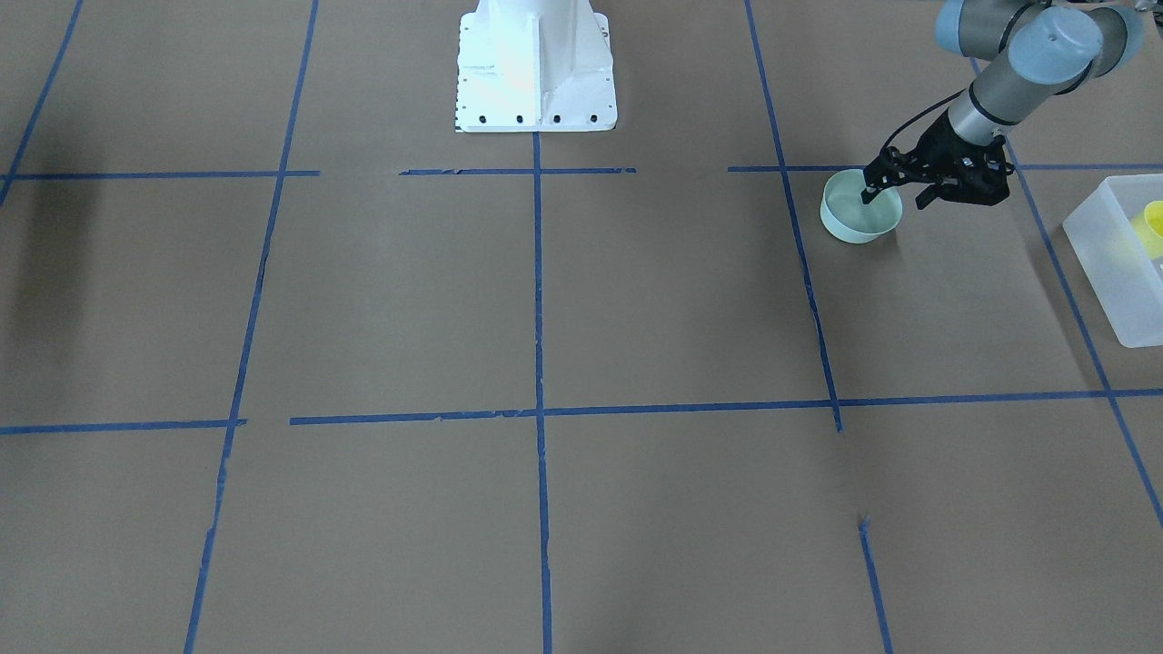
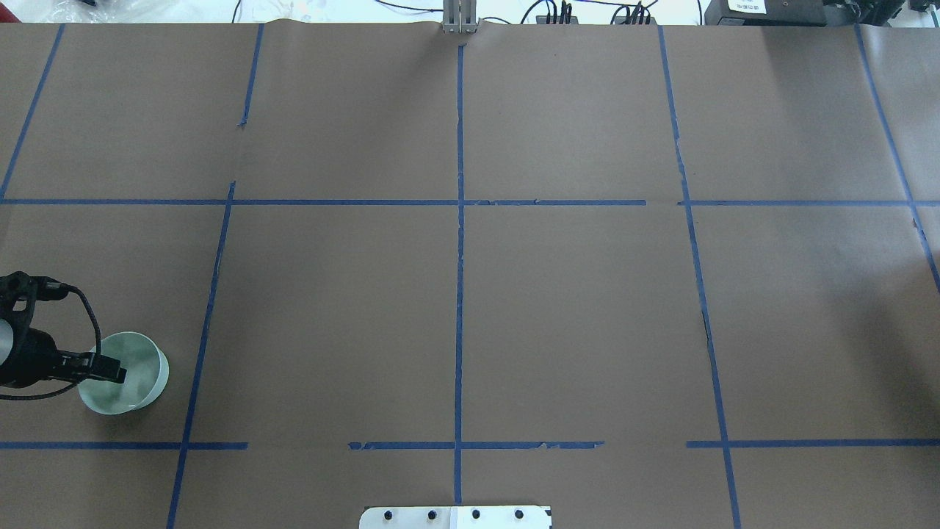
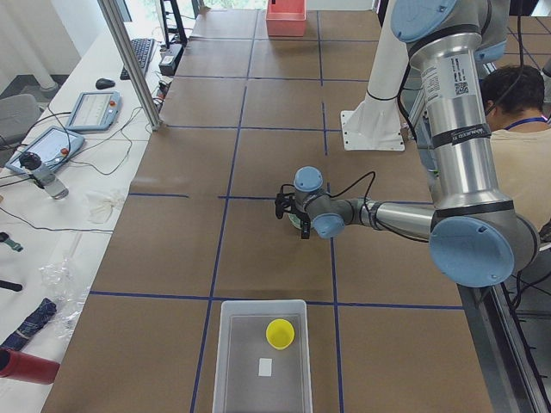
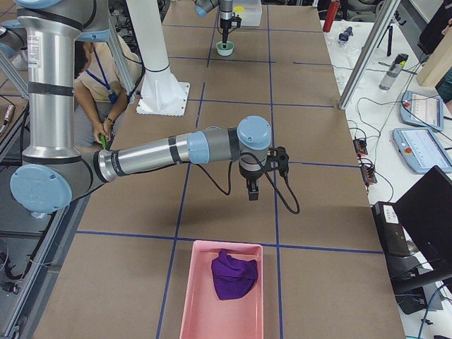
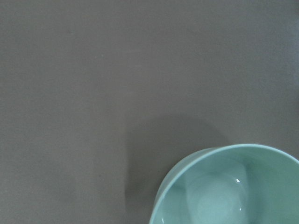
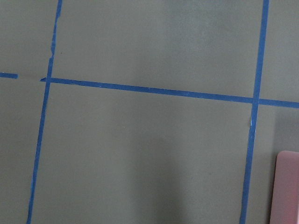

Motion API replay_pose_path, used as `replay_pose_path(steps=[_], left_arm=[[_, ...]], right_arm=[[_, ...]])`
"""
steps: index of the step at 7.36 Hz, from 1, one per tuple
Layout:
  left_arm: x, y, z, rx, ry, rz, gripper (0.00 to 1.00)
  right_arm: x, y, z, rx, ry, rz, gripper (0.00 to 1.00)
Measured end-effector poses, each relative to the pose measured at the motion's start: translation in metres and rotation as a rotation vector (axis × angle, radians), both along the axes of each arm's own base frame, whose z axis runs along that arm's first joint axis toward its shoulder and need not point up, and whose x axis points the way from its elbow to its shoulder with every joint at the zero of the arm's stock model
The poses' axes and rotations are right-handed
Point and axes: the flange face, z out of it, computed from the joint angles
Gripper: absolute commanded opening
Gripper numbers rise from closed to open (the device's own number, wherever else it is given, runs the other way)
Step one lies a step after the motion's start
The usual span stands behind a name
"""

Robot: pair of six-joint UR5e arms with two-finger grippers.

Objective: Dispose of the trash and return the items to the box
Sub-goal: 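Grasp the pale green bowl rim with the left gripper while the right gripper withdraws, then lift the green bowl with the left gripper and carry it off-table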

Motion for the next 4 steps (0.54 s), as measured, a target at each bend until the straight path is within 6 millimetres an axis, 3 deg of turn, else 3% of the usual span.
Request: replay_pose_path(steps=[4], left_arm=[[-0.0018, 0.0002, -0.0042, 0.023, 0.005, -0.011, 0.00]], right_arm=[[-0.0090, 0.0000, -0.0067, 0.000, -0.005, -0.005, 1.00]])
